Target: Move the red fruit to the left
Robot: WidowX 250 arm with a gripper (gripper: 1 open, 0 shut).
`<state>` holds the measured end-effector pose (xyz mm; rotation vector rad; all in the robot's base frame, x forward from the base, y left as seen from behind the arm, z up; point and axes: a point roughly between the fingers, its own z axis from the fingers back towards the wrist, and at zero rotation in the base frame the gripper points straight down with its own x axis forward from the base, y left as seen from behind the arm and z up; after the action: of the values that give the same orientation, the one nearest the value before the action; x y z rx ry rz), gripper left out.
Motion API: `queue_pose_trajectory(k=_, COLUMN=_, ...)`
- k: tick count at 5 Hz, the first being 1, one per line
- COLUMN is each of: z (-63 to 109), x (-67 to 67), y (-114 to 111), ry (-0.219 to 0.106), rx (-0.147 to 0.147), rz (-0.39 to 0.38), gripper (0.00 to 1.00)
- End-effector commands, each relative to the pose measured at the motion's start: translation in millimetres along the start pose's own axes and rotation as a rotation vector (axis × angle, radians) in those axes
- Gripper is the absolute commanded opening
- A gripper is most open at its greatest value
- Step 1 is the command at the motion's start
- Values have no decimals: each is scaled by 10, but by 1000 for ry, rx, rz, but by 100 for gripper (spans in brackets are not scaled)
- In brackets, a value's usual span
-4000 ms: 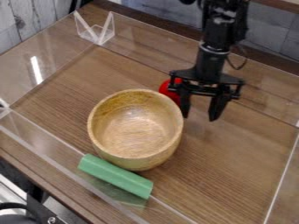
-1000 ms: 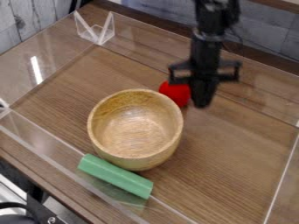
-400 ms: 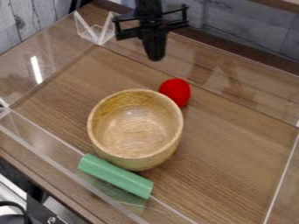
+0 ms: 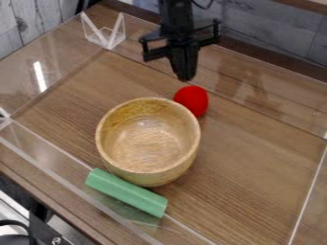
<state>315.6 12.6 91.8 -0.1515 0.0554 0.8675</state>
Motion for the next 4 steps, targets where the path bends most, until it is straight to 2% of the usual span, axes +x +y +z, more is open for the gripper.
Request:
queue_pose_trajectory(k=1, z=343, x=15, y=-20, ry=-54, rx=-81, rz=-52, gripper=0)
queue_pose_trajectory(k=2, z=412, x=15, y=26, ry=-44, rx=-98, rz=-92, gripper=0)
queue_pose_trajectory(k=4, z=367, x=-7, y=23, ry=-43, rx=-99, rz=-103, gripper=0)
